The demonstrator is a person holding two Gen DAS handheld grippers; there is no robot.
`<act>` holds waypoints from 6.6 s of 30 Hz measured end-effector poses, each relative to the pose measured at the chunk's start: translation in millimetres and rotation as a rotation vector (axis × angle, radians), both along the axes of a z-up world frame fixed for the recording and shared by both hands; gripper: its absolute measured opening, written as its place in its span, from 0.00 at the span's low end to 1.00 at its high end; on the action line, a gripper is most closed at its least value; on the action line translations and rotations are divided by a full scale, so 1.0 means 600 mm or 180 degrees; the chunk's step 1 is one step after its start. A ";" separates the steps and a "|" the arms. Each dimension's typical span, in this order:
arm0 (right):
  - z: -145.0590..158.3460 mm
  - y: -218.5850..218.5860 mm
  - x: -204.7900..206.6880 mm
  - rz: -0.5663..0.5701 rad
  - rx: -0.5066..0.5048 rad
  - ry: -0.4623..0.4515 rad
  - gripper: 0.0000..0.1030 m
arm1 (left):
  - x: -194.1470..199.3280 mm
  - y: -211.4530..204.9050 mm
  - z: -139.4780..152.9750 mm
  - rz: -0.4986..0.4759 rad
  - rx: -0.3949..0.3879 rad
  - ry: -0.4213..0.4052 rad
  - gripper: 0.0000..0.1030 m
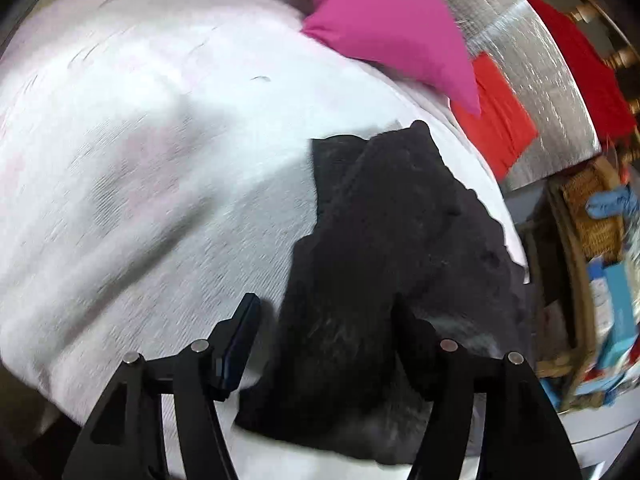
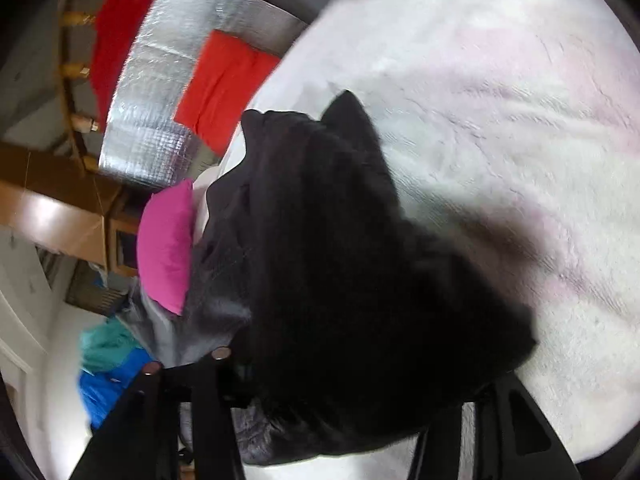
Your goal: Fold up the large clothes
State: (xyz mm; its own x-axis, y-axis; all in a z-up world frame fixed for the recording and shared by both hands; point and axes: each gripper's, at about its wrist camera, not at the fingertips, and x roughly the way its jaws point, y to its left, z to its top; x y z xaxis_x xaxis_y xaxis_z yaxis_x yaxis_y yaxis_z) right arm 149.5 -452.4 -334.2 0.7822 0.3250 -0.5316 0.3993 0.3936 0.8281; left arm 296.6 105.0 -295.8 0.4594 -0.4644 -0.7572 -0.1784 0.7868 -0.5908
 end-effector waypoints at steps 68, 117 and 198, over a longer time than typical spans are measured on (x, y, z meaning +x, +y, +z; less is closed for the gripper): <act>0.087 -0.064 0.230 0.0294 -0.0986 0.0123 0.24 | 0.186 -0.080 0.036 -0.0490 0.0350 -0.0199 0.58; 0.172 -0.027 0.285 0.0041 -0.1909 0.0165 0.71 | 0.187 -0.194 0.087 -0.0398 0.1883 -0.0916 0.68; 0.068 -0.060 0.089 0.0501 -0.0733 0.0325 0.53 | 0.120 -0.080 0.052 -0.0552 0.1002 -0.0473 0.65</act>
State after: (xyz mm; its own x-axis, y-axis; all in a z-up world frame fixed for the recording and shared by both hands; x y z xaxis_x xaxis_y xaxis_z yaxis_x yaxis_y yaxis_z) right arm 202.7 -488.3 -293.6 0.6703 0.2999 -0.6788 0.3951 0.6301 0.6685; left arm 368.7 57.2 -264.8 0.5099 -0.3002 -0.8061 0.0425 0.9448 -0.3250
